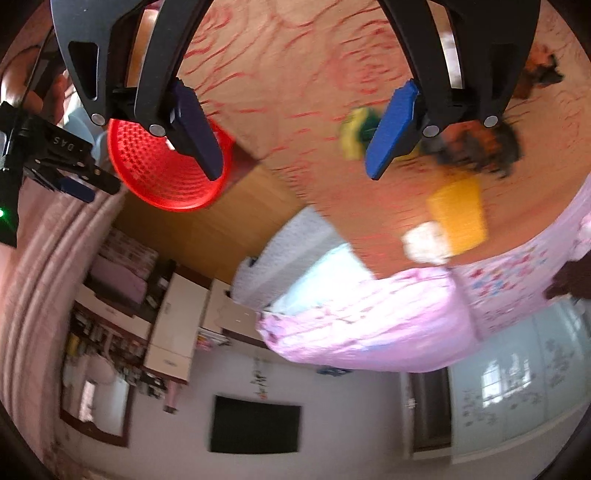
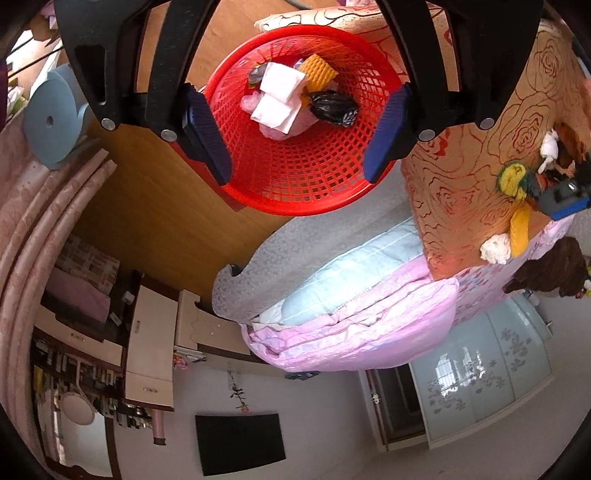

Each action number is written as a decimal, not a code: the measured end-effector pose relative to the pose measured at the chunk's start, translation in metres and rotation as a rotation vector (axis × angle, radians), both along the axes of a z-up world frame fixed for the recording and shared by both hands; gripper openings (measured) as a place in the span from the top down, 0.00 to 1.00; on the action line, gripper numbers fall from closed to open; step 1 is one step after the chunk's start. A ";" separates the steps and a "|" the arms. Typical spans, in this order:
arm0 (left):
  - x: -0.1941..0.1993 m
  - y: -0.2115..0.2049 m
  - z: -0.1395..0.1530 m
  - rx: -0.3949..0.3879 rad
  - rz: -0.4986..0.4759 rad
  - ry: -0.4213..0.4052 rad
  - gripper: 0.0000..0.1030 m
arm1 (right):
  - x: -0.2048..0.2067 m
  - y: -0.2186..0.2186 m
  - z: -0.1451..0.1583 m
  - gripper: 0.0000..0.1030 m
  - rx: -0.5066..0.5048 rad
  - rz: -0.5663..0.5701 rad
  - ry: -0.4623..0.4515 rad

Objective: Collect trash
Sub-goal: 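Move both tools back from the basket to the trash on the bed, then grasp the brown cloth with the left gripper while the right gripper grasps the green-yellow knit item, then carry the brown cloth and green knit item over the red basket and open both grippers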

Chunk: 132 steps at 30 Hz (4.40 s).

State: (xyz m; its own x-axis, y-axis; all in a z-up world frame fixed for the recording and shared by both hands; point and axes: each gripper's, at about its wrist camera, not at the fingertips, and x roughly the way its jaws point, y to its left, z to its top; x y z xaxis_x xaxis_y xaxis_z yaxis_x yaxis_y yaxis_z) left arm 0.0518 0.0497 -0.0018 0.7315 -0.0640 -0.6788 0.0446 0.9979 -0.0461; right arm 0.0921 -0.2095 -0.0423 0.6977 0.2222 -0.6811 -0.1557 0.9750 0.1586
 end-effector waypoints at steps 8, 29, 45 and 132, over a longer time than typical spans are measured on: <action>-0.026 0.076 0.016 0.035 0.174 -0.010 0.22 | -0.005 0.022 0.002 0.25 -0.015 0.047 0.000; -0.066 0.169 -0.030 -0.076 0.361 0.097 0.19 | -0.017 0.065 0.002 0.24 -0.037 0.165 0.015; -0.080 0.184 -0.045 -0.093 0.410 0.075 0.44 | -0.021 0.155 0.018 0.23 -0.041 0.395 -0.003; 0.008 -0.039 0.018 0.032 -0.129 -0.095 0.56 | 0.003 0.033 0.058 0.59 -0.013 0.073 -0.088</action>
